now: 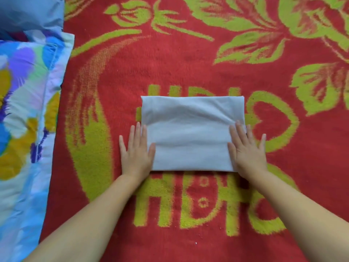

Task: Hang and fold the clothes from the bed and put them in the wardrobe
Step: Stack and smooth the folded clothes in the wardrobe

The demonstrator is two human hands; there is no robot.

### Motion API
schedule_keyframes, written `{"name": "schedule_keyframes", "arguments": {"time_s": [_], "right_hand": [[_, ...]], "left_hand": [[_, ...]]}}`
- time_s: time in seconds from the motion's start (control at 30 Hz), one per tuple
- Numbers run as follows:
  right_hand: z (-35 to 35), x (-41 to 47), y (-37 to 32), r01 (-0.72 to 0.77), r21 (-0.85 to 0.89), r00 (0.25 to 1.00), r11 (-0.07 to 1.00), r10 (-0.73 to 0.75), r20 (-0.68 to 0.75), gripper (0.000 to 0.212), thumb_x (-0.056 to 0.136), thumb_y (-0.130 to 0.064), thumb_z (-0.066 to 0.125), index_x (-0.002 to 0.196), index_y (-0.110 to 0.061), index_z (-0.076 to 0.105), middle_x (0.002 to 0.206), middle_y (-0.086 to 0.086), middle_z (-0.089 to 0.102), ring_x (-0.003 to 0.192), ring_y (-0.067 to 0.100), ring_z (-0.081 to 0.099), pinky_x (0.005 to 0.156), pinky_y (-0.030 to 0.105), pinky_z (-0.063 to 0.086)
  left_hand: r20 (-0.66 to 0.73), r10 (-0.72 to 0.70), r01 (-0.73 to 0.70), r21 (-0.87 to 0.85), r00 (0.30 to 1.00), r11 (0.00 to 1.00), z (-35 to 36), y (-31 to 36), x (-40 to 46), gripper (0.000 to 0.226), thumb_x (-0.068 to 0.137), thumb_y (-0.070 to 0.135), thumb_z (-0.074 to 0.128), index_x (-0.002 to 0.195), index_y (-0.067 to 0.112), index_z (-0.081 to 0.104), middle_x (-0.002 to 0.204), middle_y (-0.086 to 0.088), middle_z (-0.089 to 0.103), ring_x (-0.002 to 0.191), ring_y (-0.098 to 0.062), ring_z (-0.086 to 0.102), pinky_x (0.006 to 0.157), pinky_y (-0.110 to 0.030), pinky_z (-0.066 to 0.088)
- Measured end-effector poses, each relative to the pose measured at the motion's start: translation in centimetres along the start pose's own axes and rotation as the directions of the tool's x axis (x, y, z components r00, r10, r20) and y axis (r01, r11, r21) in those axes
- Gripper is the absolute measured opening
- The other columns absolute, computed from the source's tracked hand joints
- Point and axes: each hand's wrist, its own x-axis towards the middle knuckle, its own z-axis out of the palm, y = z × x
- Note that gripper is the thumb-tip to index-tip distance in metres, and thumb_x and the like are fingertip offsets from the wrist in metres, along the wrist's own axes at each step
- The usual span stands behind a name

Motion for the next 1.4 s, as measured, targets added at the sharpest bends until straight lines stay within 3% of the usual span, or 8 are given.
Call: {"name": "schedule_keyframes", "arguments": {"time_s": [0.1,0.23,0.37,0.47,0.57,0.83,1.03,1.4], "right_hand": [[-1.5,-0.8,-0.9,0.010,-0.036,0.997,0.999,-0.012,-0.072,0.060,0.098,-0.045,0.010,0.153,-0.021,0.013,0.159,-0.002,-0.004,0.149,0.025,0.002,0.112,0.064,-0.003],[-1.5,-4.4,-5.6,0.456,-0.102,0.883,0.884,-0.464,-0.077,0.072,0.077,-0.042,0.051,0.142,-0.015,0.044,0.150,0.016,0.037,0.137,0.038,0.035,0.095,0.075,0.030],[-0.1,-5.7,-7.2,0.430,-0.095,0.902,0.898,-0.431,0.006,0.093,0.052,-0.023,0.081,0.139,-0.019,0.050,0.146,0.011,0.044,0.133,0.036,0.042,0.094,0.072,0.031],[-0.7,-3.3,-6.7,0.316,-0.099,0.946,0.944,-0.321,-0.049,0.084,0.077,-0.011,0.068,0.150,-0.024,0.030,0.157,0.011,0.024,0.143,0.039,0.021,0.104,0.071,0.016],[-1.7,-1.3,-6.1,0.241,-0.064,0.969,0.968,-0.237,0.070,0.075,0.095,-0.011,0.040,0.151,-0.037,-0.002,0.161,-0.003,-0.010,0.146,0.035,-0.011,0.111,0.064,0.000],[-12.1,-2.0,-7.7,0.254,0.016,0.963,0.967,-0.254,0.086,0.062,0.096,-0.005,0.030,0.150,-0.034,0.023,0.159,-0.003,0.019,0.144,0.033,0.019,0.110,0.044,0.032],[-23.1,-7.5,-11.5,0.345,-0.036,0.935,0.938,-0.341,0.098,0.065,0.083,-0.001,0.052,0.140,-0.029,0.042,0.137,0.003,0.047,0.116,0.029,0.054,0.079,0.037,0.050],[-32.8,-18.7,-21.0,0.643,-0.237,0.743,0.728,-0.668,-0.039,0.062,0.089,-0.005,0.041,0.144,-0.034,0.034,0.135,-0.002,0.046,0.116,0.026,0.052,0.081,0.036,0.046]], "left_hand": [[-0.068,0.096,-0.090,0.083,0.993,0.992,-1.1,0.0,-0.1,0.072,0.091,0.045,0.023,0.146,-0.001,0.027,0.153,-0.019,0.026,0.142,-0.032,0.026,0.112,-0.060,0.014],[-0.018,0.533,-0.519,0.206,0.846,0.830,-0.3,3.3,-3.0,0.086,0.072,0.047,0.059,0.141,-0.001,0.039,0.147,-0.021,0.036,0.136,-0.033,0.038,0.111,-0.057,0.026],[0.085,0.388,-0.397,0.195,0.918,0.897,0.7,5.3,-4.5,0.081,0.059,0.025,0.072,0.135,0.005,0.052,0.143,-0.020,0.044,0.134,-0.031,0.043,0.104,-0.056,0.038],[-0.005,0.344,-0.332,0.244,0.939,0.911,-0.2,5.5,-2.3,0.067,0.076,0.012,0.030,0.141,0.014,0.045,0.149,-0.016,0.038,0.138,-0.029,0.037,0.107,-0.056,0.033],[0.182,0.307,-0.346,0.245,0.934,0.906,-1.8,4.9,-0.4,0.082,0.072,0.012,-0.006,0.153,0.023,0.002,0.160,-0.009,-0.001,0.147,-0.030,-0.002,0.114,-0.056,-0.001],[0.195,0.270,-0.294,0.105,0.943,0.950,-11.7,4.7,0.0,0.071,0.092,-0.007,0.030,0.152,0.026,0.012,0.161,0.000,0.007,0.147,-0.029,0.003,0.114,-0.054,0.013],[0.197,0.279,-0.312,0.163,0.940,0.936,-22.6,2.9,-4.8,0.066,0.094,-0.006,0.033,0.151,0.022,0.017,0.158,-0.004,0.018,0.144,-0.032,0.017,0.109,-0.053,0.025],[-0.114,0.027,0.004,0.263,0.993,0.965,-33.7,-3.7,-21.9,0.055,0.095,0.006,0.035,0.147,0.023,0.026,0.148,-0.003,0.034,0.134,-0.028,0.033,0.101,-0.045,0.035]]}}
